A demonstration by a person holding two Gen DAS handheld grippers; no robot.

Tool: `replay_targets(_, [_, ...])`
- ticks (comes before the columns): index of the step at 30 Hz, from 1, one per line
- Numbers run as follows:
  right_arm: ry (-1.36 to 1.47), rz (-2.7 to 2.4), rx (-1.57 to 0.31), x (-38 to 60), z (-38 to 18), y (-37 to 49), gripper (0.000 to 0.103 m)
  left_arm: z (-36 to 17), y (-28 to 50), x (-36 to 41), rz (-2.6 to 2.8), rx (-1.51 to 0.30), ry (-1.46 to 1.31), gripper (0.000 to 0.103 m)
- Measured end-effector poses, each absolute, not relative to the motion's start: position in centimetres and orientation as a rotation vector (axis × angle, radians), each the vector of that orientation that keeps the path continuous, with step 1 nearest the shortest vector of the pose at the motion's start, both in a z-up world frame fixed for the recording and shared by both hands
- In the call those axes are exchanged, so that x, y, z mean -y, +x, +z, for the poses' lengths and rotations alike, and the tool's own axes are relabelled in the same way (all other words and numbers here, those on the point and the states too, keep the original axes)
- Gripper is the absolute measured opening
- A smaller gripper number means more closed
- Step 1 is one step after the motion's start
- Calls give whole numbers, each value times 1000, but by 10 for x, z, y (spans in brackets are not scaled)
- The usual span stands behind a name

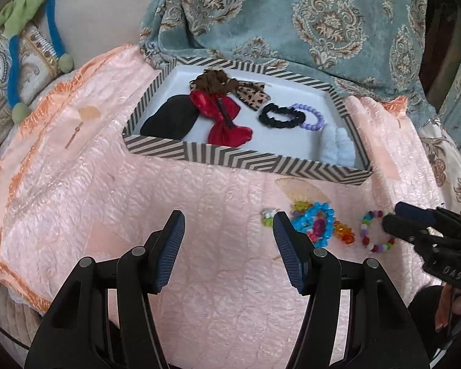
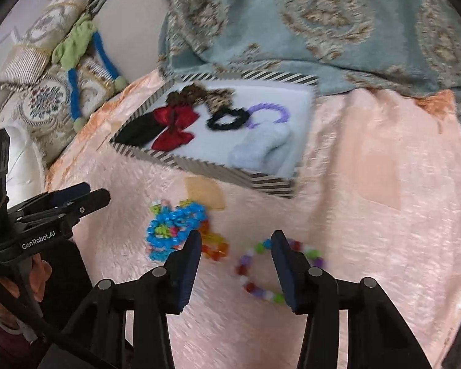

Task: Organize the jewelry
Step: 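Move both tools back toward the bead bracelets beside the box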

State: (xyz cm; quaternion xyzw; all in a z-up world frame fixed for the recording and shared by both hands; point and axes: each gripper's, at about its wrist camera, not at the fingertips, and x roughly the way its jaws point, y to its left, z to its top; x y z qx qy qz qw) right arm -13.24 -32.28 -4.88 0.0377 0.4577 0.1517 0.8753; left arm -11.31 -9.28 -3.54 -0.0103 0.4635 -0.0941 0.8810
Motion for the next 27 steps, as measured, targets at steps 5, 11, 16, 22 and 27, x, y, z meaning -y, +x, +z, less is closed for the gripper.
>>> replay_targets(5, [51, 364, -989, 291, -68, -109, 41, -39, -108, 81, -174, -974, -42, 60])
replay_targets(11, [22, 372, -1048, 275, -92, -86, 15, -45, -103, 74, -165, -994, -58, 60])
replay_targets(16, [50, 377, -970, 286, -70, -99, 9, -49, -100, 75, -167, -1004, -66, 60])
replay_targets(22, [75, 404, -925, 301, -46, -111, 9, -52, -95, 85, -201, -1025, -105, 60])
replay_targets(27, [104, 387, -878, 318, -29, -124, 9, -58, -89, 98, -214, -1055, -107, 60])
